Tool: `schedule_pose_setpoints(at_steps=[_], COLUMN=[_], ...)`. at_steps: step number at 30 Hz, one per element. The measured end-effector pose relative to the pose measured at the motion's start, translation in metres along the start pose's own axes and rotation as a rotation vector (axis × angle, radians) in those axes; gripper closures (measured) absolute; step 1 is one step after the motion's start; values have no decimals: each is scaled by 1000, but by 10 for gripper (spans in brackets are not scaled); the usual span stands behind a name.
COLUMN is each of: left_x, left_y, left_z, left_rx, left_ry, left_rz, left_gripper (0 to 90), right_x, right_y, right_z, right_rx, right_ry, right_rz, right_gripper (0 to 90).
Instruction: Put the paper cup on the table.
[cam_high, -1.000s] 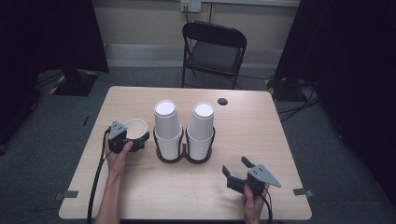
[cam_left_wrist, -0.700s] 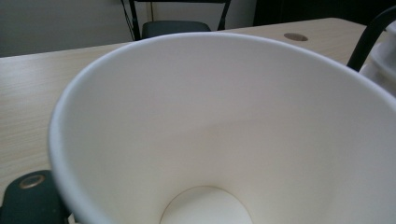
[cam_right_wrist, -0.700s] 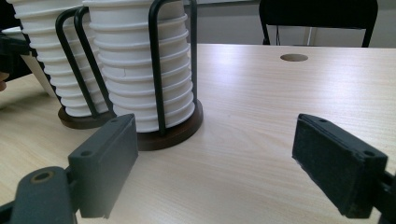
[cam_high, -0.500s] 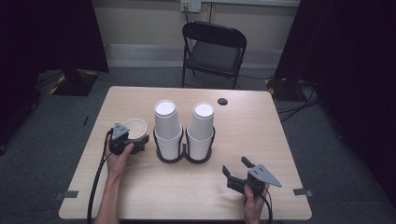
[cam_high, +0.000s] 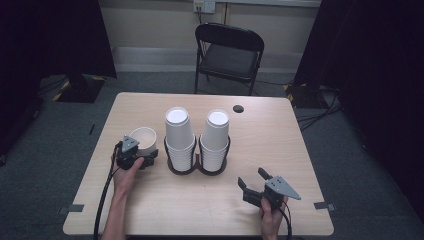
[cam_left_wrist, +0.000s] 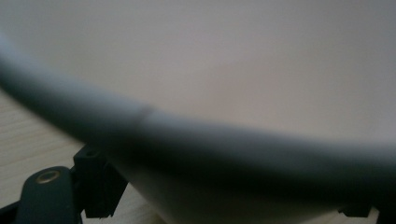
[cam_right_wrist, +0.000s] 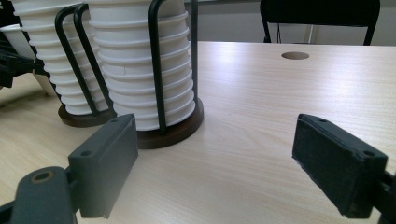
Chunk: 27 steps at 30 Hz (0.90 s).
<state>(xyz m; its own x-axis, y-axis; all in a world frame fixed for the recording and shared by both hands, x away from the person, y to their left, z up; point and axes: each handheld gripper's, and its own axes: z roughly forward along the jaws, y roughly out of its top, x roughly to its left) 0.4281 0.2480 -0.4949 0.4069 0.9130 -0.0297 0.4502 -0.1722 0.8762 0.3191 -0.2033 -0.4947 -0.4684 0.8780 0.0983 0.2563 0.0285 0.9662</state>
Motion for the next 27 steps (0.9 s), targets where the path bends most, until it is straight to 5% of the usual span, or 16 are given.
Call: schedule_pose_setpoints(at_steps=[6,10,20,27], left_x=[-1,-4,-9,-14], left_y=[-3,-8,-17,-23], left_z=[-4,-12,-28,-41], left_rx=[1,-38,-42,-91], left_ry=[-6,-10,1,-11], left_rz=[-1,-46,-31,-42], left_gripper=[156,156,155,155], right_x=[0,0,0,1], right_y=[0,0,0,0], right_z=[0,0,0,0], right_rx=[-2,-2,-2,-3], right_ry=[0,-1,-2,-3], right_rz=[0,0,-1,-4], right_gripper=[139,139,139,139])
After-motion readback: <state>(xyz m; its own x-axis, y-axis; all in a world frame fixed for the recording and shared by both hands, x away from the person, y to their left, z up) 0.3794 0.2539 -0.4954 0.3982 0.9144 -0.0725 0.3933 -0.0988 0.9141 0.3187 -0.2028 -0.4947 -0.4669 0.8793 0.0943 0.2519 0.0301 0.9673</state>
